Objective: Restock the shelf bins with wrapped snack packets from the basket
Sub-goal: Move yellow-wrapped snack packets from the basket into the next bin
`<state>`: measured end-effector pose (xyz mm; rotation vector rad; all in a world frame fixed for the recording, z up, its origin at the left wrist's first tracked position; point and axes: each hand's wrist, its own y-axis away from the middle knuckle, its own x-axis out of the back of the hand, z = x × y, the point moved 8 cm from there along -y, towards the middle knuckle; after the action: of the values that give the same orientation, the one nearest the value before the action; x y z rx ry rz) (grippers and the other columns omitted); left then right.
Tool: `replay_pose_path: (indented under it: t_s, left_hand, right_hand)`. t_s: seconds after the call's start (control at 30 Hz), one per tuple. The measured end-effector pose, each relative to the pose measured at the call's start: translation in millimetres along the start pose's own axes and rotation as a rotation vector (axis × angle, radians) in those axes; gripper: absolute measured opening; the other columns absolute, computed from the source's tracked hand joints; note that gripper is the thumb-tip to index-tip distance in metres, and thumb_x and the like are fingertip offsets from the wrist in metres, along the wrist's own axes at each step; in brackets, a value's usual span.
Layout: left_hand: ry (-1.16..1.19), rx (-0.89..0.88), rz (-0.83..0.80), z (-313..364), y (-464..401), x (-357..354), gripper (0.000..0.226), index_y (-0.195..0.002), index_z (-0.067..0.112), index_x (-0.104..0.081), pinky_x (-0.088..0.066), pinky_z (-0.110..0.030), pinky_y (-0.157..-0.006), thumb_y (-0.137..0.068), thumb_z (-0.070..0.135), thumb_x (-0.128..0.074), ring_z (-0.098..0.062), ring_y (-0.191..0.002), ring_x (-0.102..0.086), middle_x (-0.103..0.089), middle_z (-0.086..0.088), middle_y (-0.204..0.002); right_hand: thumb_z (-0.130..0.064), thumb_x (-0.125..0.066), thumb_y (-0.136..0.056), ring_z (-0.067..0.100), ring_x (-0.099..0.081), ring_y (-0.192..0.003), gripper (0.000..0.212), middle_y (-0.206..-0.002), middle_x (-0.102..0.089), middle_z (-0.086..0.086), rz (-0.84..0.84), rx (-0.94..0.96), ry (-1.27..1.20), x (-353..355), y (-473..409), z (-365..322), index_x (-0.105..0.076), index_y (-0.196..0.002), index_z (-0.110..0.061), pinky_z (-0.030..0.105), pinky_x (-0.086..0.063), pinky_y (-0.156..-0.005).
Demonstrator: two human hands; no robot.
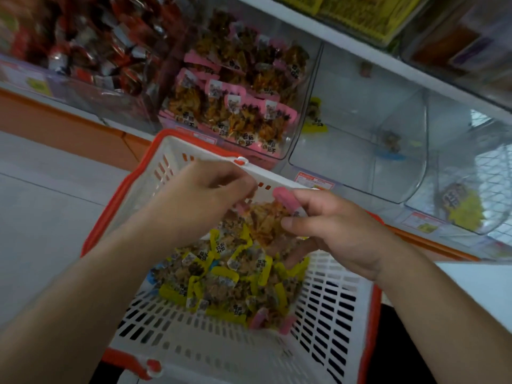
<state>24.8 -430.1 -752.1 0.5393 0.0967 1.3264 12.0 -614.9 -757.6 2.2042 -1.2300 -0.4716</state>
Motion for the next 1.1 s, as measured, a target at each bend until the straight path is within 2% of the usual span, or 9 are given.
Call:
replay_pose_path:
  t_s: [0.1, 0.27, 0.4, 0.53, 0.63, 0.7, 0.77, 0.93, 1.1]
  left_hand:
    - [0.093, -0.026, -0.114, 6, -2, -17, 0.024, -0.093, 0.021, -0.080, -0.062, -0.042, -0.089, -0.100, 0.036, -0.063, -0.020, -0.085, -0.076, -0.079, -0.002, -0.089]
    - [0.255, -0.013, -0.104, 5, -12, -13, 0.015, -0.094, 0.006, -0.076, -0.061, -0.032, -0.067, -0.098, 0.015, -0.065, -0.027, -0.068, -0.068, -0.074, -0.023, -0.084]
    - [0.338, 0.025, -0.112, 4, -16, -17, 0.014, -0.099, 0.007, -0.077, -0.060, -0.027, -0.062, -0.095, 0.014, -0.066, -0.027, -0.066, -0.068, -0.078, -0.017, -0.089]
    - [0.340, 0.105, 0.039, -5, -25, -13, 0.016, -0.102, 0.008, -0.076, -0.065, -0.034, -0.072, -0.096, 0.020, -0.068, -0.041, -0.087, -0.075, -0.079, -0.016, -0.091]
    - [0.569, 0.212, 0.081, -15, -30, -14, 0.037, -0.111, 0.002, -0.073, -0.064, -0.043, -0.082, -0.094, 0.034, -0.066, -0.036, -0.096, -0.077, -0.078, -0.020, -0.104]
    - [0.805, 0.240, 0.063, -12, -31, -18, 0.048, -0.108, -0.003, -0.072, -0.065, -0.040, -0.076, -0.088, 0.040, -0.066, -0.035, -0.097, -0.077, -0.076, -0.023, -0.107]
    - [0.815, 0.198, 0.023, -7, -32, -20, 0.042, -0.109, 0.000, -0.074, -0.064, -0.034, -0.074, -0.085, 0.034, -0.073, -0.033, -0.098, -0.076, -0.075, -0.023, -0.112]
    - [0.591, 0.064, 0.041, 0, -32, -11, 0.035, -0.113, 0.010, -0.077, -0.061, -0.034, -0.084, -0.078, 0.013, -0.073, -0.034, -0.098, -0.074, -0.077, -0.018, -0.108]
    - [0.615, -0.022, 0.154, 3, -33, 8, 0.034, -0.103, 0.015, -0.079, -0.055, -0.034, -0.070, -0.070, 0.009, -0.076, -0.026, -0.085, -0.067, -0.075, -0.015, -0.101]
  right_hand:
    - [-0.001, -0.058, -0.105, 0.037, -0.079, -0.088, 0.028, -0.107, -0.079, 0.016, 0.005, 0.056, -0.029, 5, 1, -11, -0.071, -0.126, -0.013, 0.037, -0.064, -0.060]
    - [-0.005, -0.061, -0.105, 0.038, -0.076, -0.073, 0.035, -0.095, -0.078, 0.022, 0.111, 0.112, -0.128, 25, -16, -25, -0.065, -0.138, -0.013, 0.037, -0.061, -0.054]
    - [-0.005, -0.065, -0.102, 0.030, -0.073, -0.064, 0.026, -0.083, -0.074, 0.019, 0.197, 0.147, -0.154, 39, -23, -30, -0.067, -0.128, -0.006, 0.037, -0.060, -0.051]
    - [-0.011, -0.073, -0.099, 0.027, -0.077, -0.076, 0.018, -0.088, -0.078, 0.007, 0.332, 0.312, 0.093, 47, -15, -40, -0.077, -0.113, -0.022, 0.041, -0.061, -0.060]
    - [-0.013, -0.081, -0.093, 0.013, -0.076, -0.092, 0.027, -0.100, -0.079, -0.012, 0.480, 0.526, 0.382, 44, 2, -57, -0.080, -0.111, -0.034, 0.029, -0.061, -0.076]
    - [0.001, -0.081, -0.091, 0.014, -0.073, -0.103, 0.033, -0.108, -0.076, -0.013, 0.493, 0.702, 0.533, 31, 11, -68, -0.084, -0.109, -0.026, 0.028, -0.059, -0.084]
    - [0.017, -0.076, -0.084, 0.016, -0.068, -0.106, 0.045, -0.119, -0.071, -0.010, 0.484, 0.804, 0.606, 21, 15, -69, -0.086, -0.103, -0.022, 0.033, -0.056, -0.085]
    - [0.026, -0.068, -0.076, 0.019, -0.060, -0.114, 0.062, -0.136, -0.061, -0.012, 0.459, 0.761, 0.584, 23, 12, -64, -0.087, -0.092, -0.031, 0.034, -0.052, -0.090]
    - [0.027, -0.058, -0.085, 0.016, -0.058, -0.135, 0.065, -0.136, -0.063, -0.012, 0.356, 0.608, 0.370, 30, -2, -59, -0.084, -0.093, -0.032, 0.030, -0.053, -0.108]
